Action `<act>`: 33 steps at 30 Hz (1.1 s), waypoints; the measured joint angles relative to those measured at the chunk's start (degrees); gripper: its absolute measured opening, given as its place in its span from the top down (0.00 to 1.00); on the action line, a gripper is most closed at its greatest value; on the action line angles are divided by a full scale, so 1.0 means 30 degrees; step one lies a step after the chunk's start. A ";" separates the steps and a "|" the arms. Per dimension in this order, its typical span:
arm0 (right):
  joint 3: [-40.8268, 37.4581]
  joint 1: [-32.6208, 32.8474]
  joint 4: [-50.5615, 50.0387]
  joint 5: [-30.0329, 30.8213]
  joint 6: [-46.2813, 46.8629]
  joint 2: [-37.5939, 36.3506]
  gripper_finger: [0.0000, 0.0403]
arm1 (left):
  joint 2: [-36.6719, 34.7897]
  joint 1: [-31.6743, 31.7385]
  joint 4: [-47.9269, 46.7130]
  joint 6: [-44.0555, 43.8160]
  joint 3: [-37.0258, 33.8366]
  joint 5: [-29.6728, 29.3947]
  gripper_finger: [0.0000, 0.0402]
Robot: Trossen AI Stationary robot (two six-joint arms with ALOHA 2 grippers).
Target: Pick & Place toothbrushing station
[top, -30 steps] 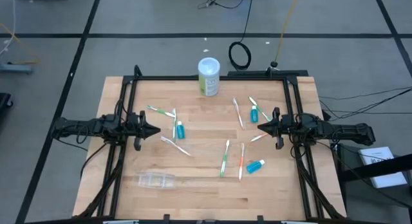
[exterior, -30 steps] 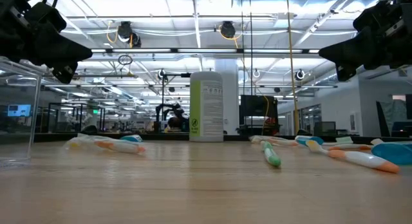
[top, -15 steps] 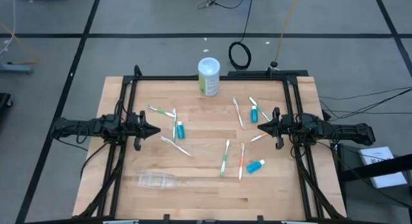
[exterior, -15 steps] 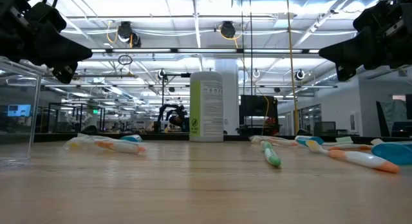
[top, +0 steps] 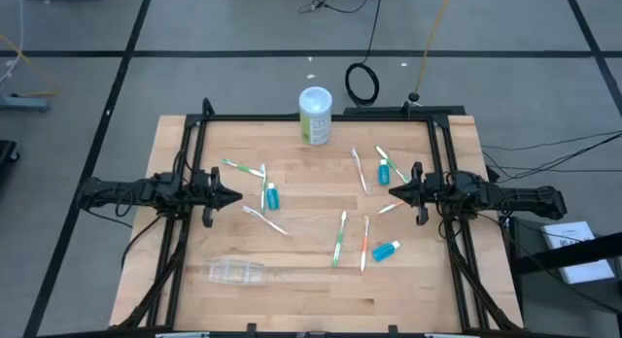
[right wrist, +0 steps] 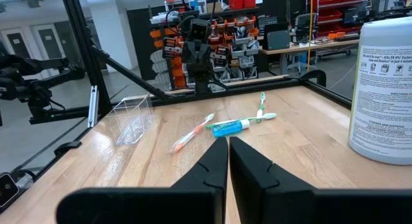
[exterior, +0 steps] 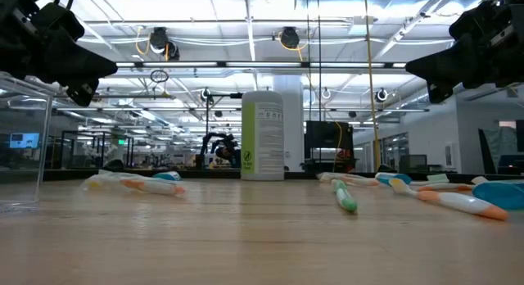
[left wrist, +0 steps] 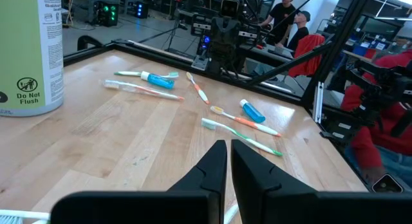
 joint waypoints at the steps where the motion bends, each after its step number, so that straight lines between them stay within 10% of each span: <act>1: -0.0004 0.0000 -0.0002 0.0000 0.0000 0.0001 0.98 | -0.0003 -0.0002 0.0000 0.0000 0.0000 0.0000 0.94; 33: -0.0002 0.0000 -0.0004 0.0000 0.0000 0.0001 0.98 | 0.0000 -0.0006 0.0000 0.0000 0.0000 0.0000 0.94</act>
